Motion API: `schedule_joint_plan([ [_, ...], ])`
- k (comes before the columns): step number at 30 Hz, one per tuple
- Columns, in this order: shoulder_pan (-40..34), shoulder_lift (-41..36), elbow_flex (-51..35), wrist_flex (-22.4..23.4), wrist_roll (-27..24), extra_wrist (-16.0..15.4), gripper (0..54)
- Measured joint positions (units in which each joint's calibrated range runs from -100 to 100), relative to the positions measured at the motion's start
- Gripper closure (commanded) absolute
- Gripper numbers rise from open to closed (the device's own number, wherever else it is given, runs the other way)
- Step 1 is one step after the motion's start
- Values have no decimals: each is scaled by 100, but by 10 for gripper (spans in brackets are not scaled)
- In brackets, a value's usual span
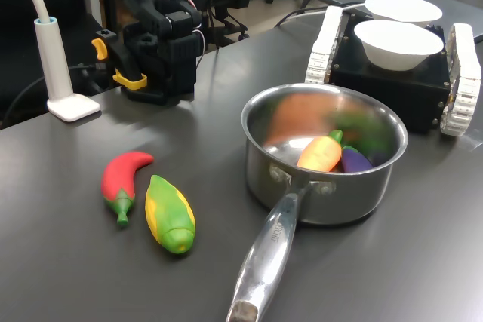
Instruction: Pick up the carrot and place them in the pan
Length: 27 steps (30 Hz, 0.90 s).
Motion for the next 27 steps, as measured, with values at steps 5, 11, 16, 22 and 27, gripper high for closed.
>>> schedule_joint_plan([
  [5, -297, -513, 9, 127, -49, 0, 534],
  [11, -407, -926, 697, 365, -78, 0, 534],
  [16, -396, -1355, 1629, 399, -78, 0, 534],
  [22, -396, -1625, 2606, 450, -78, -9, 534],
  [27, -396, -1700, 3204, 467, -78, -73, 534],
])
